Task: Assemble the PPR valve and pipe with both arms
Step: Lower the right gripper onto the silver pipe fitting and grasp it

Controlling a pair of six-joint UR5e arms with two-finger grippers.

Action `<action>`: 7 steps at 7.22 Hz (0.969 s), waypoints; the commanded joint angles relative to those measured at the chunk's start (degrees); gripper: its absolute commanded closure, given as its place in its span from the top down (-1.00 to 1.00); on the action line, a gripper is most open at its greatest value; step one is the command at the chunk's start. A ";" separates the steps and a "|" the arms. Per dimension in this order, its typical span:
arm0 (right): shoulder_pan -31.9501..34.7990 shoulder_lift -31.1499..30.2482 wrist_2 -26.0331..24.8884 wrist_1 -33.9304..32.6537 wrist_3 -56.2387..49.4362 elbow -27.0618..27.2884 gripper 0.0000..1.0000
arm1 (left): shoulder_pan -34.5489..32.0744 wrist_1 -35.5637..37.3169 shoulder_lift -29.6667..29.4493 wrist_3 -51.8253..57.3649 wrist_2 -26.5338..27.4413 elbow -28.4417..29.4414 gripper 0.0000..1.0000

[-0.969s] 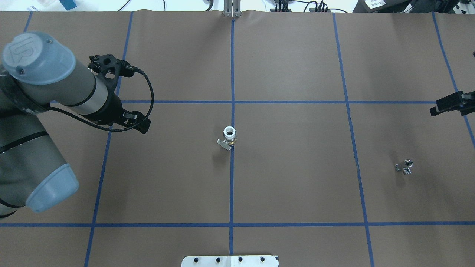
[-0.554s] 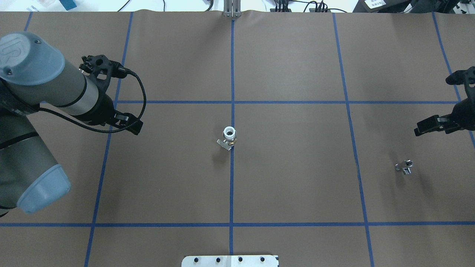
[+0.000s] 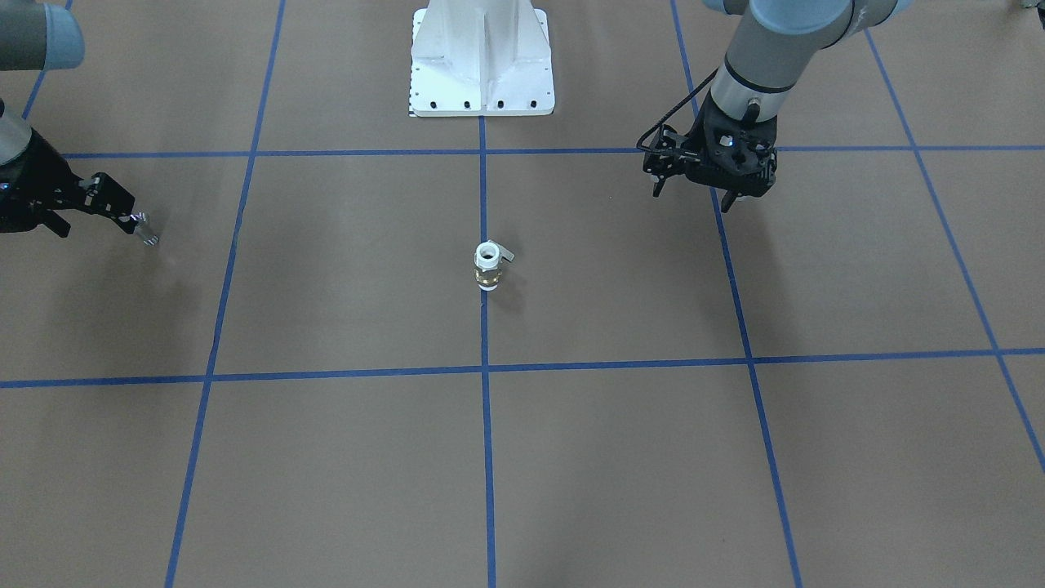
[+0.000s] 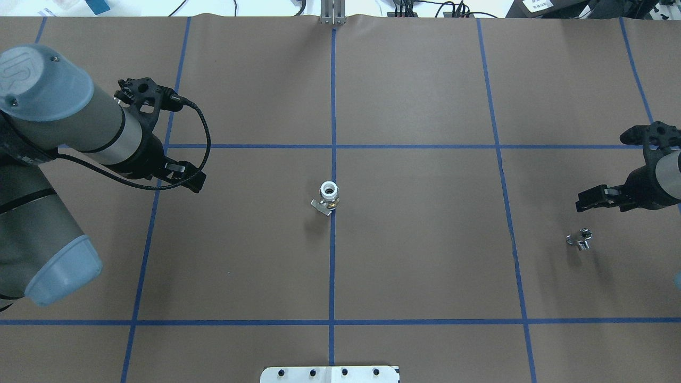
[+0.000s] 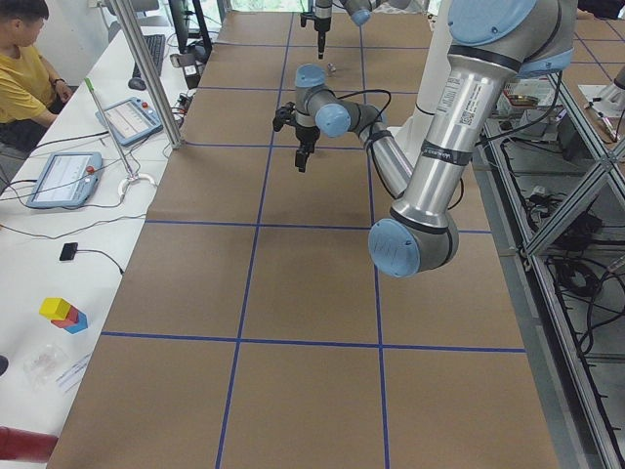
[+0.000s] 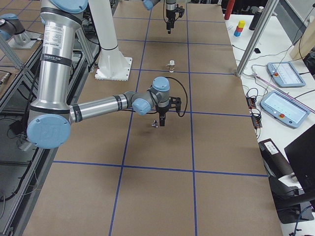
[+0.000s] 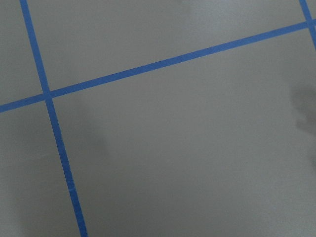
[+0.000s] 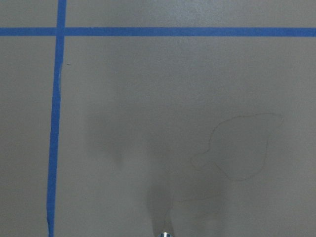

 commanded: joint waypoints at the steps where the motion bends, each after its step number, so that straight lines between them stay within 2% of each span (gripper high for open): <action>1: -3.74 -0.10 -2.55 0.25 2.00 -0.18 0.97 | 0.00 0.00 -0.01 0.00 0.00 0.00 0.99; 3: -5.69 -0.36 -3.27 0.25 2.44 -0.27 0.95 | 0.00 0.00 -0.01 0.00 0.00 0.09 0.99; 4: -5.95 -0.71 -3.18 0.34 2.45 -0.18 0.83 | 0.00 0.00 0.08 0.00 0.00 0.09 0.99; 7: -6.57 -1.24 -3.18 0.25 2.18 -0.27 0.06 | 0.18 0.00 -0.10 -0.18 0.00 0.18 0.99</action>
